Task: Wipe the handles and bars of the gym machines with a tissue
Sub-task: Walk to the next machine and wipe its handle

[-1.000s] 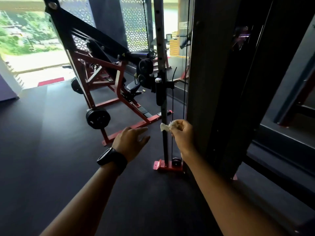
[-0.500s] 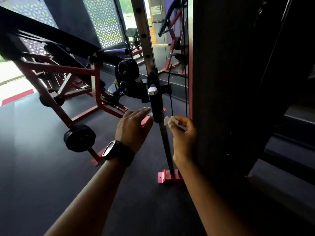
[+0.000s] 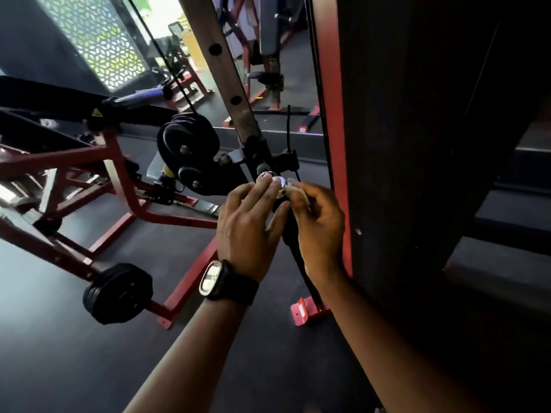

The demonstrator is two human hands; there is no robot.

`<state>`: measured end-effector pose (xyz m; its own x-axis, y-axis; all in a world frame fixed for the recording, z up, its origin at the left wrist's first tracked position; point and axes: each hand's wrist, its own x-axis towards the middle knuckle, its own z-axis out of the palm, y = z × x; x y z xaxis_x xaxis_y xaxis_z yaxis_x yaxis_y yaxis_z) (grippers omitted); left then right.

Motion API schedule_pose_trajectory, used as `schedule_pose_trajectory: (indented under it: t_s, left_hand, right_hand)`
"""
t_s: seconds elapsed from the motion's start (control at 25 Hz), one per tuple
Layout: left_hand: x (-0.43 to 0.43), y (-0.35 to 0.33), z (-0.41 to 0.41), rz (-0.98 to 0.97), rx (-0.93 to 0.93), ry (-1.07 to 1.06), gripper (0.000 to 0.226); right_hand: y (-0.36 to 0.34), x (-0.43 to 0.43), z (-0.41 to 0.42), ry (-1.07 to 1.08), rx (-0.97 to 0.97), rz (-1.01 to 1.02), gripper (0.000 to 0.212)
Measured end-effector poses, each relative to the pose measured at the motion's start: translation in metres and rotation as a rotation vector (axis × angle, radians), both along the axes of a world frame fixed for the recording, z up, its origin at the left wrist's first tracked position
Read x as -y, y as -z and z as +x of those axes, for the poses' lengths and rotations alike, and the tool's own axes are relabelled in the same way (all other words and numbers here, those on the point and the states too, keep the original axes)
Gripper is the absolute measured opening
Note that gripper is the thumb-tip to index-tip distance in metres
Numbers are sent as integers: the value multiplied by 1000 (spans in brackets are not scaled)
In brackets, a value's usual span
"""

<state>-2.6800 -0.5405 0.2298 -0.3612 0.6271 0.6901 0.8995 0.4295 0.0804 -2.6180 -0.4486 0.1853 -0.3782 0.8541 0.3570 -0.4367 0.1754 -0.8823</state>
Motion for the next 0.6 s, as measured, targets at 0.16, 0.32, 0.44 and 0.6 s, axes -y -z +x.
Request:
schedule_pose_trajectory:
  t_s: [0.16, 0.32, 0.44, 0.6]
  left_hand:
    - [-2, 6, -5, 38, -27, 29, 40]
    - [-9, 14, 0, 99, -13, 6, 40]
    - [-11, 17, 7, 111, -33, -56, 42]
    - [-11, 14, 10, 119, -80, -106, 40]
  right_hand:
    - [20, -1, 0, 17, 38, 117, 21]
    - [24, -15, 3, -120, 42, 136, 17]
    - [37, -23, 0, -187, 35, 111, 18]
    - [43, -32, 4, -280, 52, 58, 22]
